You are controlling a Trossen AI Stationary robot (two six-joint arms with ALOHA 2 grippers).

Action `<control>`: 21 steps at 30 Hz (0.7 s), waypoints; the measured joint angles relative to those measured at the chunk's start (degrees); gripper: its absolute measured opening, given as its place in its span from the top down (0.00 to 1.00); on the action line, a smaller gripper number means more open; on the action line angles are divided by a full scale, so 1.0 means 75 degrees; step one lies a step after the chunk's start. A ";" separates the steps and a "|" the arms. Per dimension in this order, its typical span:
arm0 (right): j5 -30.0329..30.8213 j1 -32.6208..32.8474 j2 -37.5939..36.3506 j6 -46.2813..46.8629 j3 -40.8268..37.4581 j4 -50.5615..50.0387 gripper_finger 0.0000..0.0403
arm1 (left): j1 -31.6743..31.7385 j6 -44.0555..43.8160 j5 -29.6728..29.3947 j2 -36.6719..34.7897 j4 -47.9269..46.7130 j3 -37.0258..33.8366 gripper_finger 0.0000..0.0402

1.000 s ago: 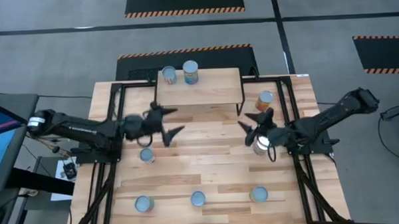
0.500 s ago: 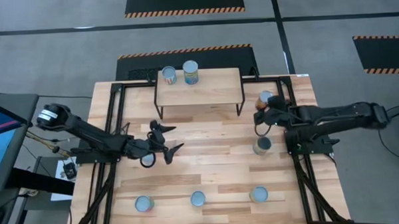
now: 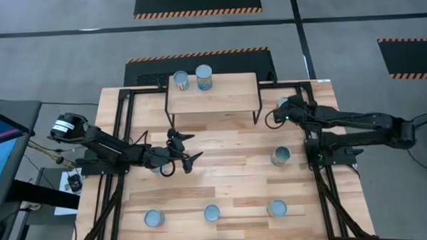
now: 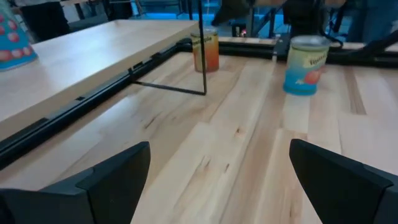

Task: Pick and place cans onto a shelf
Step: Put the canned pineapple on the shelf

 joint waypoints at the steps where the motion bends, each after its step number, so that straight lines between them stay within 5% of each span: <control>1: -0.0128 -0.0058 0.0073 -0.0113 0.0000 0.0050 0.36 | 0.0024 0.0000 0.0001 0.0002 0.0022 0.0001 0.07; 10: -0.1061 -0.0704 0.0691 -0.0750 0.0007 0.0379 0.27 | 0.0124 0.0058 0.0027 0.0002 -0.0015 0.0001 0.07; 21: -0.2309 -0.1625 0.0762 -0.1474 0.0000 0.0605 0.05 | 0.0124 0.0061 0.0367 0.0002 -0.0035 0.0001 0.07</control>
